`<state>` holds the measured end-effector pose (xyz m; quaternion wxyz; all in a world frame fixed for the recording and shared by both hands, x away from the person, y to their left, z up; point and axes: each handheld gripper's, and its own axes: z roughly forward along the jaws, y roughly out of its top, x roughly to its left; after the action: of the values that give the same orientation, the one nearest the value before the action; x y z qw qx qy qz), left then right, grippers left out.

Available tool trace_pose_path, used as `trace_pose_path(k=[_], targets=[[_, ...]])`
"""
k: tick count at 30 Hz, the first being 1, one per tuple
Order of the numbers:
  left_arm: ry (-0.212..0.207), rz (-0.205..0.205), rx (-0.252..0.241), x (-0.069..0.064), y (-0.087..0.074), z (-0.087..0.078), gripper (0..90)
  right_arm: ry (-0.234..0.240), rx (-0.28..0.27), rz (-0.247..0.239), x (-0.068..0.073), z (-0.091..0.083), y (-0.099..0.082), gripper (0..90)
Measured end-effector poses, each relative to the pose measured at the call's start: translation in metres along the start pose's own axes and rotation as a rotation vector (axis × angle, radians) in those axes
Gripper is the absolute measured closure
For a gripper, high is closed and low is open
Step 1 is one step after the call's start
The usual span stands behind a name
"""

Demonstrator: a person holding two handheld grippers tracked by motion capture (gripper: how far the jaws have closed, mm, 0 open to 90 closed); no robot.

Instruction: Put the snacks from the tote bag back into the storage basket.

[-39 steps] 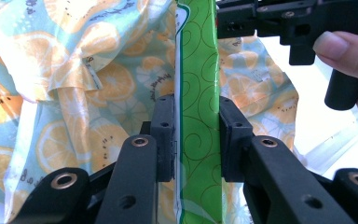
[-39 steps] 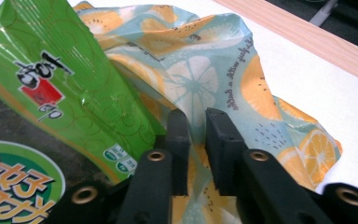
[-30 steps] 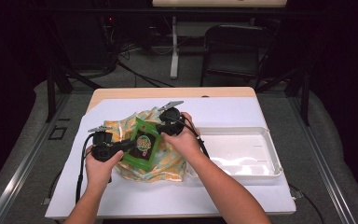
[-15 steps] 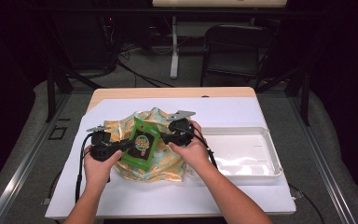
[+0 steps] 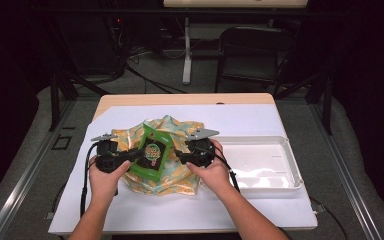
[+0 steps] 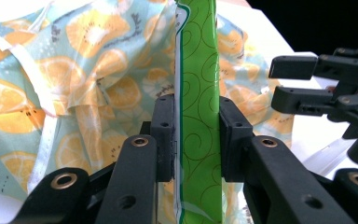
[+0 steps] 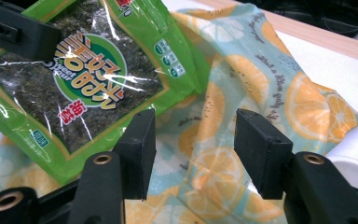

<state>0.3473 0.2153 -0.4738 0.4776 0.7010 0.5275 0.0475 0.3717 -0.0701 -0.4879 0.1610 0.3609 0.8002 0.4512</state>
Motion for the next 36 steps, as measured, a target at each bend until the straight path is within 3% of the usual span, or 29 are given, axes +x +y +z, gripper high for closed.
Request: trace_pose_path(k=[5,11,18,28,34,36], targets=[[-0.004,0.01,-0.025,-0.004,0.002,-0.008,72.3,0.033,-0.024,0.026,0.0,-0.006,-0.002,45.7],[-0.013,0.017,-0.057,-0.007,0.006,-0.016,72.3,0.046,-0.037,0.021,-0.001,-0.016,-0.001,44.7],[-0.031,0.031,-0.095,-0.014,0.012,-0.023,72.3,0.119,-0.074,0.055,-0.004,-0.024,-0.001,43.9],[-0.061,0.076,-0.124,-0.028,0.016,-0.026,72.3,0.18,-0.117,0.069,0.001,-0.034,-0.002,42.0],[-0.077,0.092,-0.131,-0.035,0.017,-0.026,72.3,0.208,-0.136,0.118,0.001,-0.035,-0.003,41.7],[-0.084,0.098,-0.135,-0.038,0.017,-0.026,72.2,0.225,-0.145,0.156,-0.001,-0.036,-0.004,41.7]])
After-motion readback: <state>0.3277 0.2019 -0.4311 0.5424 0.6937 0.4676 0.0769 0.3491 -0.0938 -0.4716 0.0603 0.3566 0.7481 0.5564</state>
